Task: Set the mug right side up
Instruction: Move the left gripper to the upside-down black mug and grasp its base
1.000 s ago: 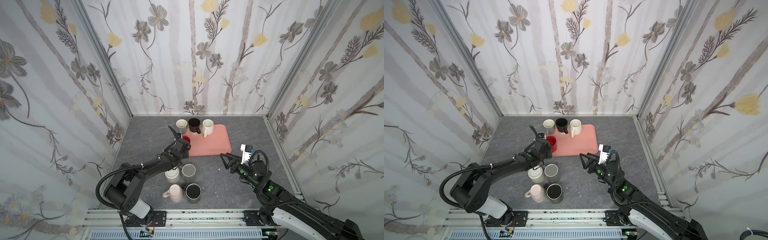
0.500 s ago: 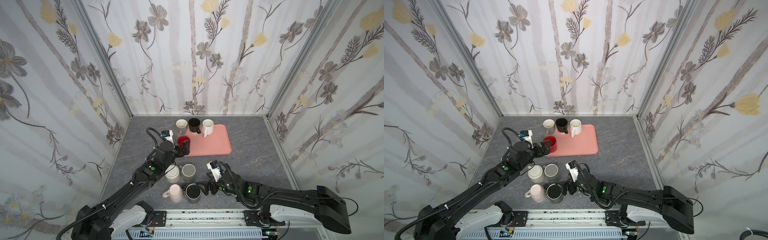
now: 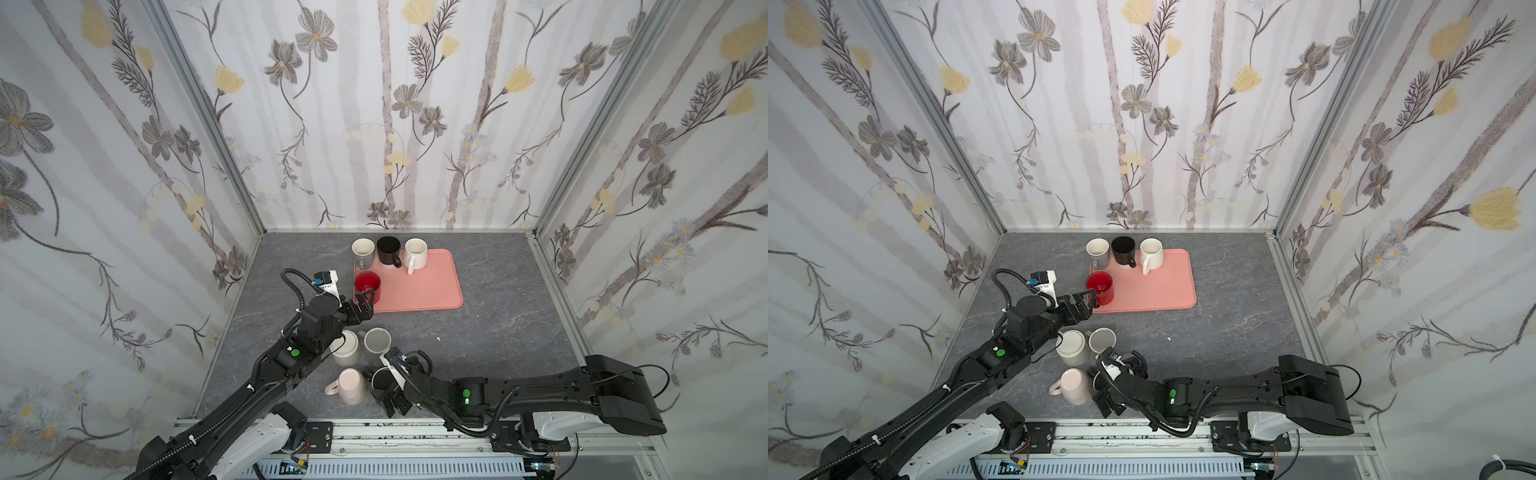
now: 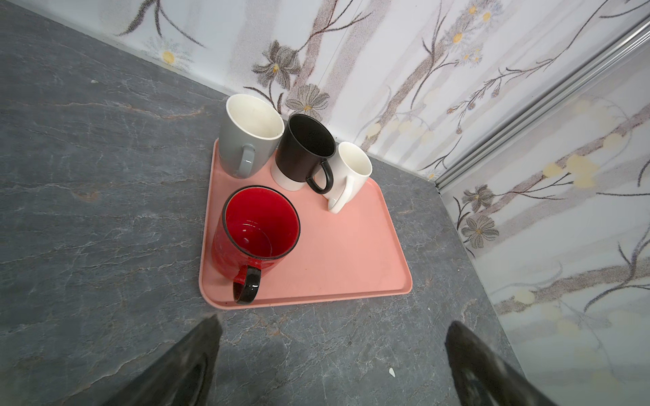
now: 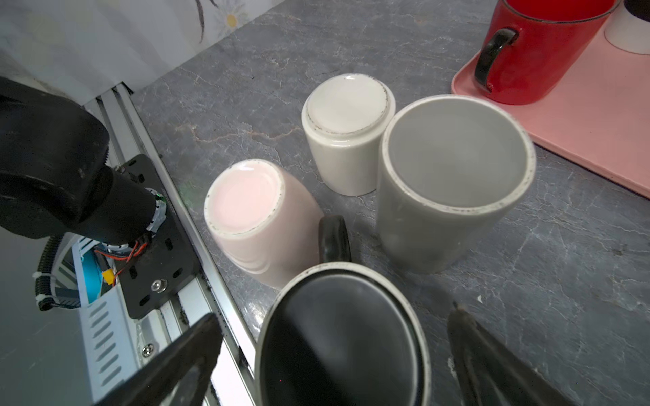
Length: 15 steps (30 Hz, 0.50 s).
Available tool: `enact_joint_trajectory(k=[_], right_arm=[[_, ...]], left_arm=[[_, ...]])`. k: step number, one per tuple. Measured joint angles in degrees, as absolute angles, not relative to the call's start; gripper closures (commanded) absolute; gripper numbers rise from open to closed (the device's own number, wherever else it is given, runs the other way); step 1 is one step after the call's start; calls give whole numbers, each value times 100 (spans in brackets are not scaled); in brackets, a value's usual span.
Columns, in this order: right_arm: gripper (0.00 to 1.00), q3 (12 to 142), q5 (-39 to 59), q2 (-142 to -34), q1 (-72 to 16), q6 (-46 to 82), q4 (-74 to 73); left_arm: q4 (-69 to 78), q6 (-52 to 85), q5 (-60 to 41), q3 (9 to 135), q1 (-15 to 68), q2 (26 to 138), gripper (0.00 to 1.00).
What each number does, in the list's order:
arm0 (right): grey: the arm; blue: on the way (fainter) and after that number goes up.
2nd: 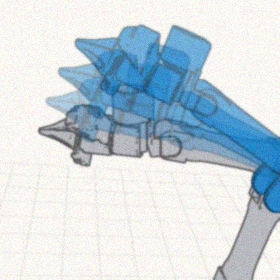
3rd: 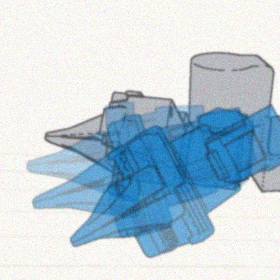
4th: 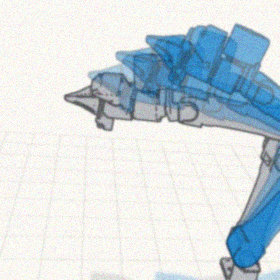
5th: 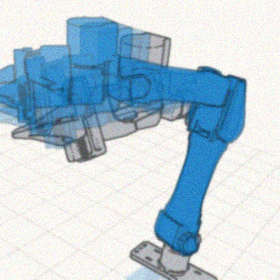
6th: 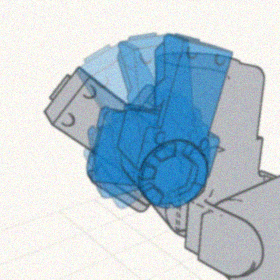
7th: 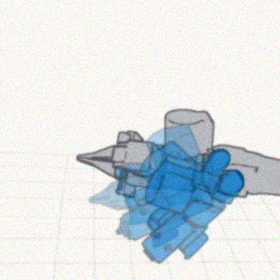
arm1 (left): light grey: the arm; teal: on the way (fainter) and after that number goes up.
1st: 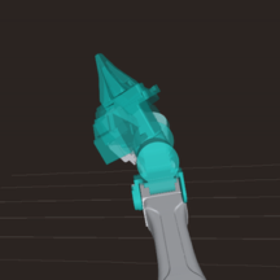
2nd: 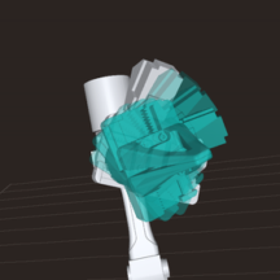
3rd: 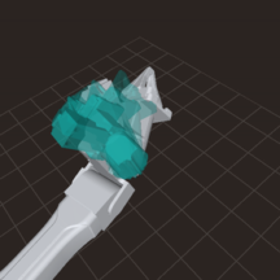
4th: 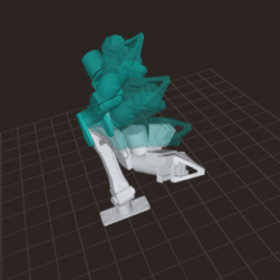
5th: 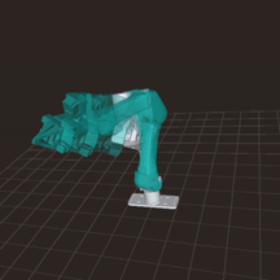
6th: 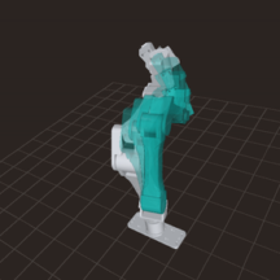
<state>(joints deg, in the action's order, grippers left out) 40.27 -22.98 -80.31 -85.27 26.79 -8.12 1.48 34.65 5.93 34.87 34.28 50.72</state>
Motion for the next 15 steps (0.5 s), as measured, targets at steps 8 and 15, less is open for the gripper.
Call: enact_joint_trajectory(k=[8, 15], right_arm=[[0, 4069, -2849, -8246, -8593, 2910, -353], [0, 3457, -3208, -7594, -8193, 3422, -141]], left_arm=[[148, 3463, 462, 3476, 3428, 5017, 0], [23, 3380, 239, 3566, 3529, 4954, 0]])
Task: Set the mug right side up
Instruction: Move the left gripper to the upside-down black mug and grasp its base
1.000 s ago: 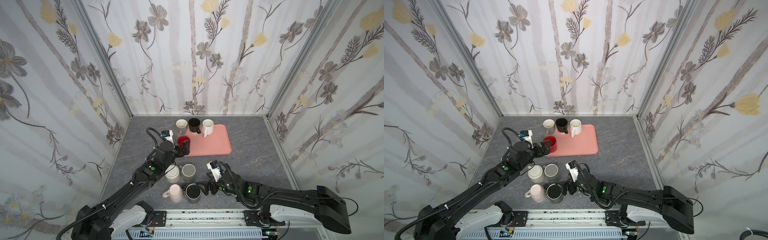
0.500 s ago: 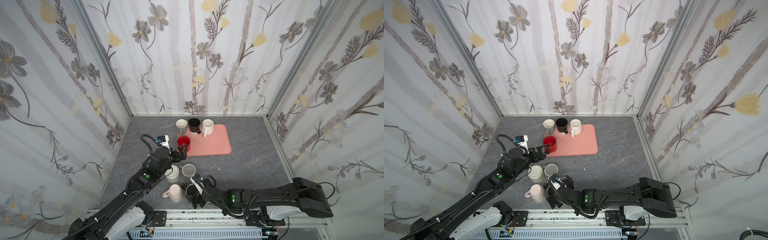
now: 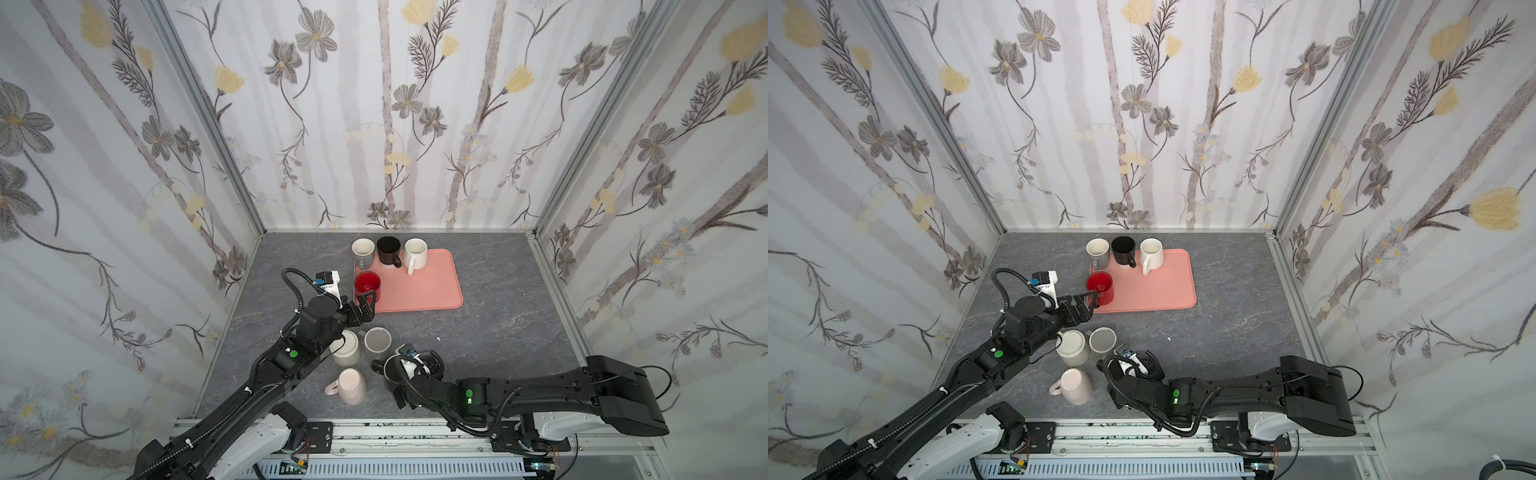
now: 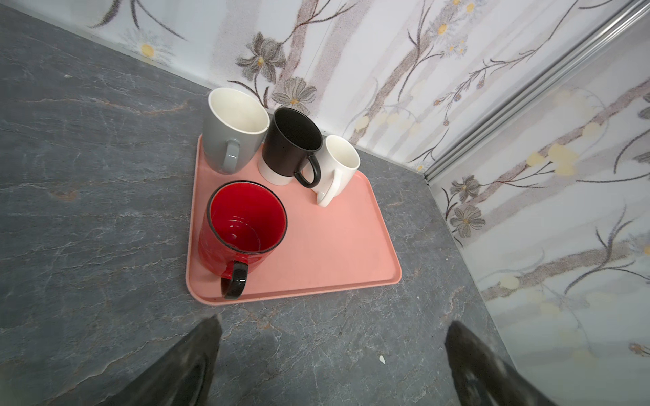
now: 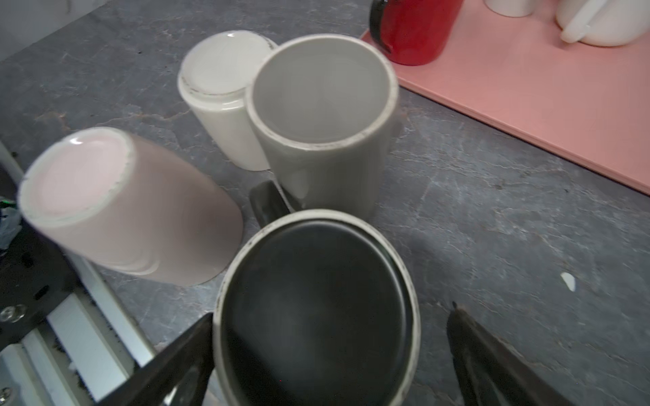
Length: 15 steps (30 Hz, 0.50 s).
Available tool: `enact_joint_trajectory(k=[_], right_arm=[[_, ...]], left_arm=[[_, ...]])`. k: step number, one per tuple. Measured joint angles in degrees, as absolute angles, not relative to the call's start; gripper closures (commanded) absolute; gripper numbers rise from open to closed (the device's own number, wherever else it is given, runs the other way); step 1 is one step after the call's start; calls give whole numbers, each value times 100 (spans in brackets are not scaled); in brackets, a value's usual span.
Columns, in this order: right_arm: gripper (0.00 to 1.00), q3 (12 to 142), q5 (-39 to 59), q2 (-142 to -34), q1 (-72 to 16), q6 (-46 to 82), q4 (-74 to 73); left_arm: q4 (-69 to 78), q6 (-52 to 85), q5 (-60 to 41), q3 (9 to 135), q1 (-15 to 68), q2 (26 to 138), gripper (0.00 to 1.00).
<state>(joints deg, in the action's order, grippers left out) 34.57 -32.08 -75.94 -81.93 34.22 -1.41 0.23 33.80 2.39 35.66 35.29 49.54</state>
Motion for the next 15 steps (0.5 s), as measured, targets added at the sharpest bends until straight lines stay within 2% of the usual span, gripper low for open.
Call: enact_joint_trajectory(k=[11, 13, 15], right_arm=[[0, 2528, -2998, -6399, -6908, 3776, -71], [0, 2381, -2875, -6160, -6571, 3789, -64], [0, 2265, -2768, -5872, -6281, 3785, -45]], left_arm=[[-248, 3146, 246, 3857, 4491, 4989, 0], [-357, 3124, 344, 3892, 4764, 5052, 3], [-493, 3122, 506, 3898, 5118, 5111, 11]])
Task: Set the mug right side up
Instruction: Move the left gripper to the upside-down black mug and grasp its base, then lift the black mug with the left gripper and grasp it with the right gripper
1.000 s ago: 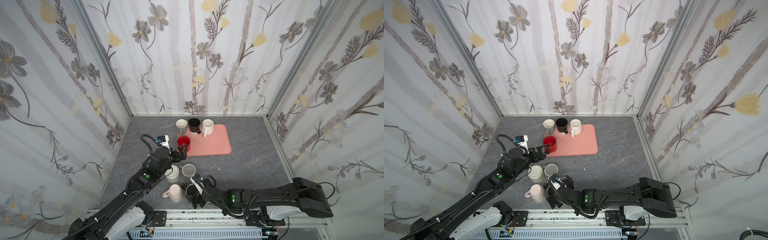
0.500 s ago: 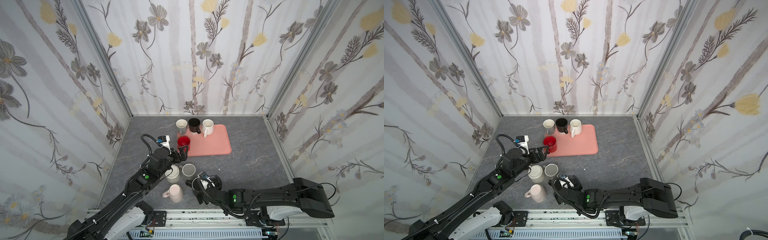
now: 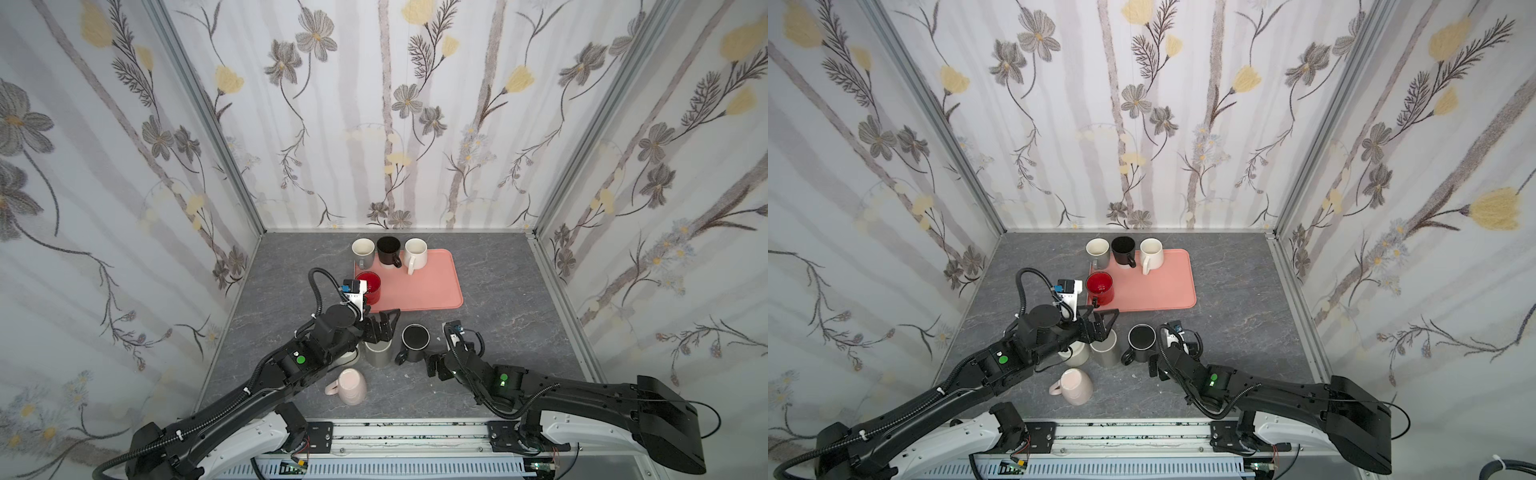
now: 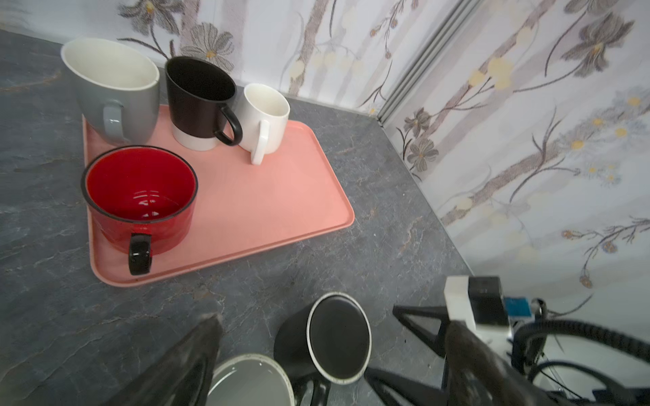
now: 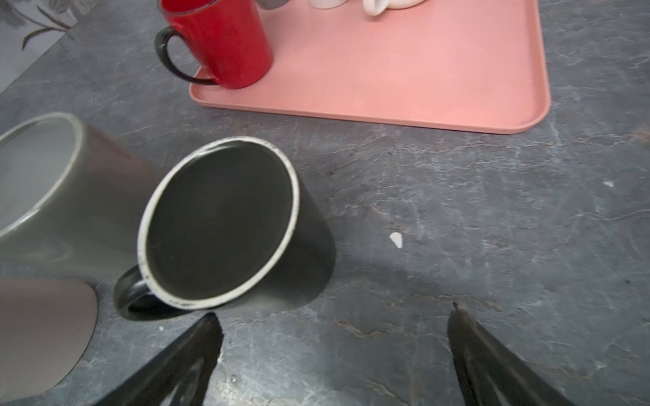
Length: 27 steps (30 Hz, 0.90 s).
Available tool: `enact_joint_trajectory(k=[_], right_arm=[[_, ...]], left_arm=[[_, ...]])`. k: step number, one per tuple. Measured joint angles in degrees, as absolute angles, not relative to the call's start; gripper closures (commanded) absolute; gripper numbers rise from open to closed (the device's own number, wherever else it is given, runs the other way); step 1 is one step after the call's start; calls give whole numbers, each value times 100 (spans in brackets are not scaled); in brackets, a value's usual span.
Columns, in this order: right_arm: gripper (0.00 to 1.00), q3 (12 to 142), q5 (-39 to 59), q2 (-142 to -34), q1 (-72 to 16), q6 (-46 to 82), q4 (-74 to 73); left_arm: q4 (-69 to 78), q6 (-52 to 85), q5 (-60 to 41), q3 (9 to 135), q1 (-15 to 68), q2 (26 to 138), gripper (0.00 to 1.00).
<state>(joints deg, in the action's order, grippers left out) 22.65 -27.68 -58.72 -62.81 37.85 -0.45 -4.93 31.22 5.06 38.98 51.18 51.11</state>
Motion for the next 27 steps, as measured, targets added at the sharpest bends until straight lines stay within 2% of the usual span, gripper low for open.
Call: enact_joint_trajectory(k=[6, 10, 11, 14, 18, 22, 27], right_arm=[[0, 2086, -2412, -5135, -5714, 3677, 21], [0, 2038, -2281, -4923, -5564, 3636, 110], [0, 2034, -2276, -4904, -5535, 3636, 121], [0, 2029, -2233, -4847, -5494, 3634, 161], [0, 2029, -2132, -4724, -5465, 3632, 189], [0, 2023, -2130, -4545, -5450, 3592, 231], [0, 2025, -2123, -4442, -5430, 3592, 272]], left_arm=[[-976, 3201, 1166, 3872, 6235, 5295, 26], [-1164, 3450, 1549, 3798, 6965, 5765, 28], [-1181, 3494, 1651, 3817, 7109, 5948, 31], [-1343, 3597, 1900, 4084, 7373, 6595, 53], [-1562, 3662, 2228, 4410, 7404, 7188, 49], [-1721, 3688, 2399, 4554, 7376, 7596, 55], [-1903, 3686, 2539, 4742, 7332, 8016, 52]])
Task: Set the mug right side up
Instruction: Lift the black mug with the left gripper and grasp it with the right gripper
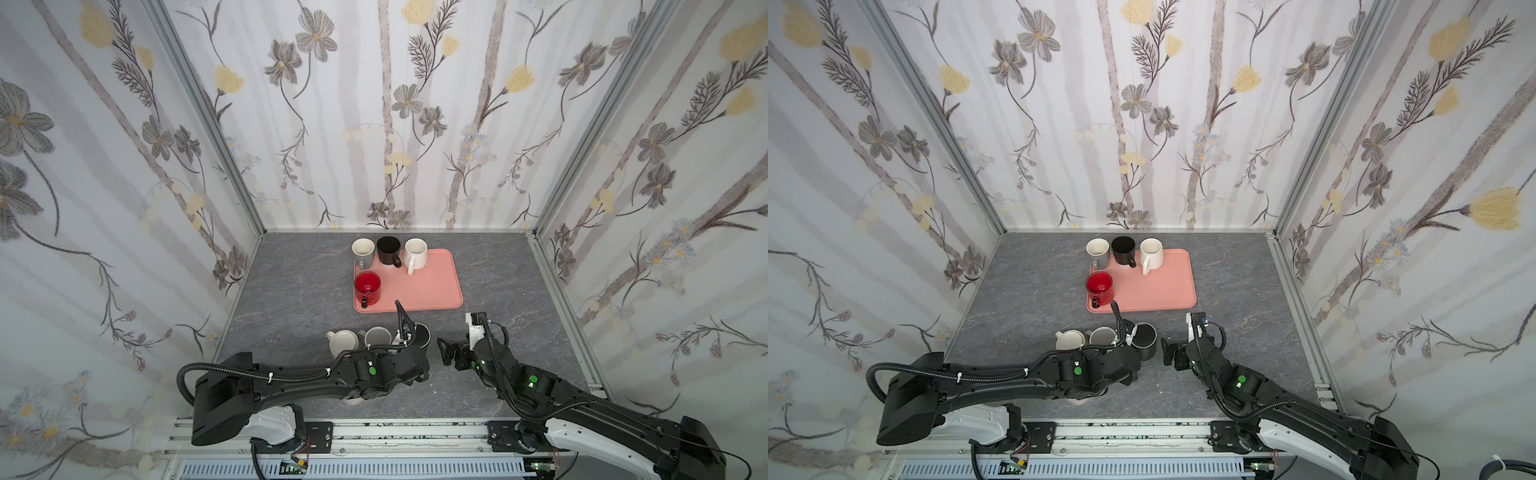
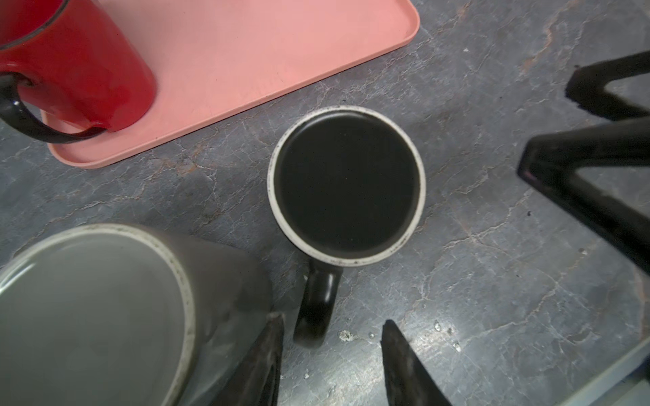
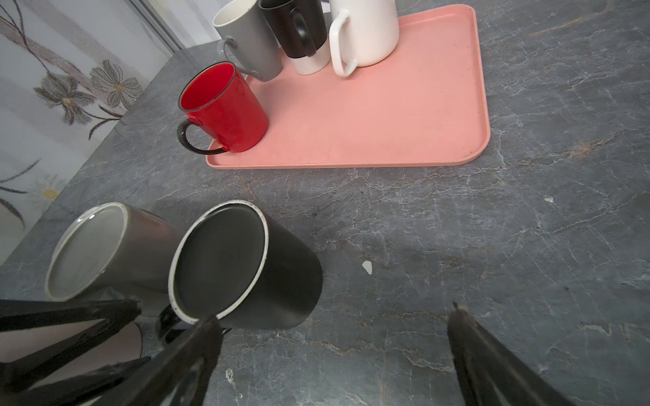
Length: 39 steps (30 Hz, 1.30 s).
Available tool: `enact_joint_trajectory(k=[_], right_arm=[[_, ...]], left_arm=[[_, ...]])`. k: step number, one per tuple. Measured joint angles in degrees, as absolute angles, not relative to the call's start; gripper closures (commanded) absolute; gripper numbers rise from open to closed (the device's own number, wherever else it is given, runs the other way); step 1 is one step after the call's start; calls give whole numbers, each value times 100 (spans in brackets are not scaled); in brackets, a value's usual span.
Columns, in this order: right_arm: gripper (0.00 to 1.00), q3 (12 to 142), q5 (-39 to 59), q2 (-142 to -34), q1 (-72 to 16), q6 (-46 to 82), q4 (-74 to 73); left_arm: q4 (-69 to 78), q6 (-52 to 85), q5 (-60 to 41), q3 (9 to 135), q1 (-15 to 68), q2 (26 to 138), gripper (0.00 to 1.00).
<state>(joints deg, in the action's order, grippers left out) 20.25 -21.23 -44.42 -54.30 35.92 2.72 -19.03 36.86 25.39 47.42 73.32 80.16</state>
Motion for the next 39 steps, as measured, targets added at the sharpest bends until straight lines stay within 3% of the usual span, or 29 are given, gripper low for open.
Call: enact_joint_trajectory(k=[16, 30, 39], right_arm=[[0, 2176, -1988, -3994, -5419, 3489, 480], [0, 2281, -2016, -3544, -5419, 3450, 711], [1, 2132, -2196, -3098, -5419, 3653, 637]], left_arm=[[-1909, 3391, 2965, 4993, 7161, 8934, 68], [-1350, 2873, 3116, 4860, 7142, 9037, 100], [-1044, 2556, 2904, 4779, 7059, 8696, 100]])
